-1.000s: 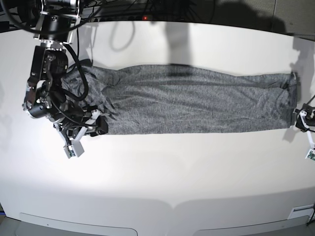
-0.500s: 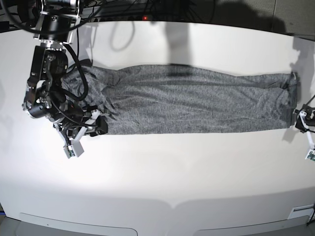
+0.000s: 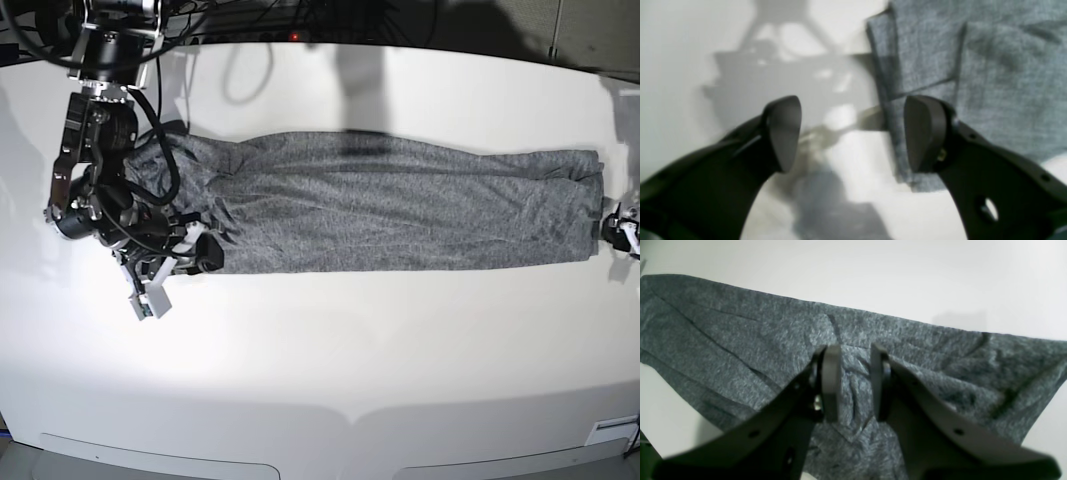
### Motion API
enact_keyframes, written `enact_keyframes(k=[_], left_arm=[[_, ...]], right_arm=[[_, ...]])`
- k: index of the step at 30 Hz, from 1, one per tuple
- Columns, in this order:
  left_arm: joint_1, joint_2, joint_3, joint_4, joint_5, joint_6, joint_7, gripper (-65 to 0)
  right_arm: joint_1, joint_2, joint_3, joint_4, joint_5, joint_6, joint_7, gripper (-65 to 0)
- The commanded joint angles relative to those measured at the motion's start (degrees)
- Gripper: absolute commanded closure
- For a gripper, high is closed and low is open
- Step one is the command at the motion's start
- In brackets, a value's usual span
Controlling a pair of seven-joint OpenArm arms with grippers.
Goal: Fold the T-shirt properly
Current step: 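Grasp the end of the folded strip with the left gripper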
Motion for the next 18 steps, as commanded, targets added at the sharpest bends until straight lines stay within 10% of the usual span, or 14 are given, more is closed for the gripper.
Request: enact_keyframes(k=[1,18], left_arm=[[-2.16,-1.62,-0.37,-1.31,-3.15,-1.63,0.74,-45.1],[-2.51,-0.48,-0.37,-18.60,-11.93,-1.63,2.21,-45.1]], right_arm=[[1.09,0.50,0.11,1.05,1.53,0.30,1.03,-16.1],[1.09,0.52,0.13,1.05,5.81,0.30,-1.75,-16.1]])
